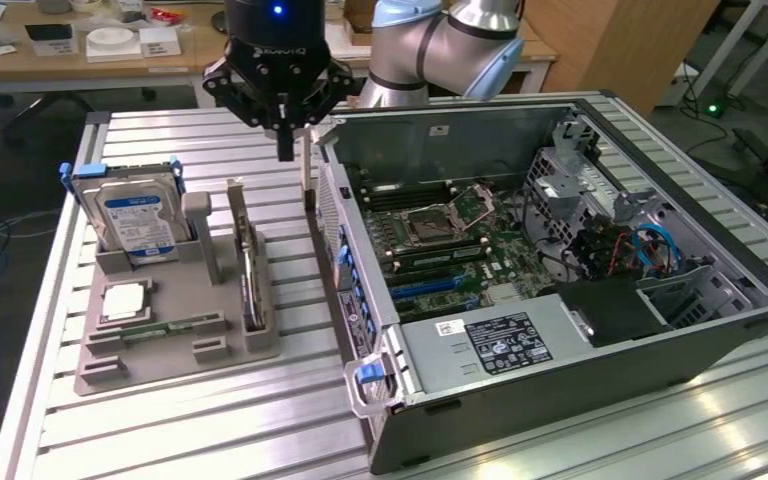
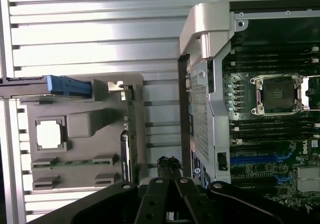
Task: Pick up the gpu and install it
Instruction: 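Reach for the gpu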
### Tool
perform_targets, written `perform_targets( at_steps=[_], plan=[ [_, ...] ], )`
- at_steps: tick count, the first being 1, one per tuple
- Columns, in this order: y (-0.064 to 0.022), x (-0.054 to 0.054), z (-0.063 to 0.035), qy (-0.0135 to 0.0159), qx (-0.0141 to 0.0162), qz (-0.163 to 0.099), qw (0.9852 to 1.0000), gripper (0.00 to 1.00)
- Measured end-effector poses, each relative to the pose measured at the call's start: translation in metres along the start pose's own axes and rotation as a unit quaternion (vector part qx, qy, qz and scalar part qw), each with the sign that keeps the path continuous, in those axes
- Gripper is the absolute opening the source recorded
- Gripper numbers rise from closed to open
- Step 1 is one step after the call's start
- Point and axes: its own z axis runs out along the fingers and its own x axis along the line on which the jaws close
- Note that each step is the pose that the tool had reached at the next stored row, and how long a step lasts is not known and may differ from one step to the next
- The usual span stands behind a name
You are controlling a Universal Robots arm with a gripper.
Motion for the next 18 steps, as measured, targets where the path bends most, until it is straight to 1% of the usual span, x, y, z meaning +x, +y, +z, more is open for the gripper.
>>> perform_targets(
  at_steps=[10, 18],
  plan=[
    [-0.0015, 0.020, 0.0005, 0.0005, 0.0001, 0.000, 1.0000, 0.11],
    [-0.0029, 0.039, 0.0009, 0.0006, 0.0001, 0.000, 1.0000, 0.11]
  ],
)
